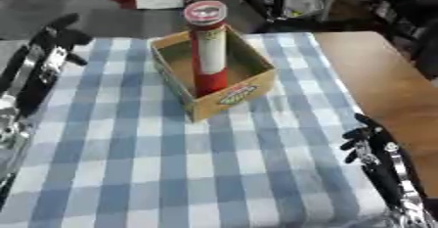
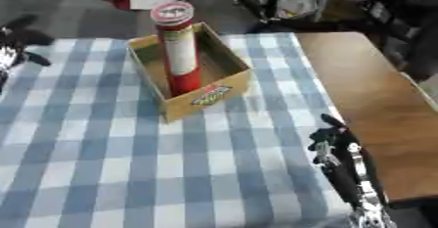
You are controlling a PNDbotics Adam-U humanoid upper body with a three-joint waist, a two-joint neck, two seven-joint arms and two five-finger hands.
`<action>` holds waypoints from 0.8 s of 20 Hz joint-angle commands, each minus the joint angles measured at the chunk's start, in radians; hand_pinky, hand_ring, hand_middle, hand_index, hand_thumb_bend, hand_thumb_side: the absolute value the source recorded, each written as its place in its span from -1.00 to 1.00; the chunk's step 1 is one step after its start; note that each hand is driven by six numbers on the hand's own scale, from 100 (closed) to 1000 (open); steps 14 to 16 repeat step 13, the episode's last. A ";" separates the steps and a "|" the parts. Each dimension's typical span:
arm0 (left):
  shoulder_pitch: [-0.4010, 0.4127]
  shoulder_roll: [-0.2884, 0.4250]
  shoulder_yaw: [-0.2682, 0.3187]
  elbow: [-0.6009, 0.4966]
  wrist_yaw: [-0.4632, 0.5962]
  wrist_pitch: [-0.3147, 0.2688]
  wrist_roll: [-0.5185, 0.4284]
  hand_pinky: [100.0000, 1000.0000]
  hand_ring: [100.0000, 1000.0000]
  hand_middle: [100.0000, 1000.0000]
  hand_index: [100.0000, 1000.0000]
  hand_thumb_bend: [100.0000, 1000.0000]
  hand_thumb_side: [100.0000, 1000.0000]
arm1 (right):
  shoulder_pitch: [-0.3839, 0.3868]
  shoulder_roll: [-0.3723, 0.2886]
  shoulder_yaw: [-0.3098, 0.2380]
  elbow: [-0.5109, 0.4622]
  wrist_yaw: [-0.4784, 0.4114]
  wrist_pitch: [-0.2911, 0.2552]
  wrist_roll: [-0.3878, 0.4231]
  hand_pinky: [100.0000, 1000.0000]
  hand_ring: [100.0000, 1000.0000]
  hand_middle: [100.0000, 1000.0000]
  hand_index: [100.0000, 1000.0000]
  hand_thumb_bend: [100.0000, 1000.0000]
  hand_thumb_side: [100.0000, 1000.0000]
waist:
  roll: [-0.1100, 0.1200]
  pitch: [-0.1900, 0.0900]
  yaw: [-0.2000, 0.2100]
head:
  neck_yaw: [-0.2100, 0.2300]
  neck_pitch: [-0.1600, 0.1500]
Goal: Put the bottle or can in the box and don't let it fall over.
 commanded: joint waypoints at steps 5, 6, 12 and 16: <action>0.019 -0.125 0.018 0.044 -0.023 0.054 0.016 0.04 0.44 0.20 0.87 -0.88 1.00 | -0.005 -0.003 -0.003 -0.015 0.004 -0.001 -0.001 -0.37 -0.04 0.04 0.74 -1.00 0.54 | 0.002 -0.010 0.005 | 0.046 0.013; 0.018 -0.132 0.016 0.053 -0.021 0.056 0.015 0.04 0.44 0.20 0.87 -0.90 1.00 | -0.005 -0.003 -0.002 -0.015 0.003 -0.001 -0.001 -0.37 -0.04 0.04 0.74 -1.00 0.54 | 0.001 -0.011 0.005 | 0.049 0.013; 0.028 -0.152 0.011 0.092 -0.012 0.069 0.021 0.02 0.42 0.18 0.85 -0.91 1.00 | -0.004 -0.002 0.000 -0.014 0.002 -0.001 0.003 -0.37 -0.04 0.04 0.74 -1.00 0.55 | 0.000 -0.011 0.008 | 0.050 0.010; 0.028 -0.152 0.009 0.095 -0.011 0.070 0.021 0.02 0.42 0.17 0.85 -0.91 1.00 | -0.004 -0.002 0.000 -0.014 0.002 -0.001 0.004 -0.37 -0.04 0.04 0.74 -1.00 0.55 | -0.001 -0.011 0.008 | 0.049 0.011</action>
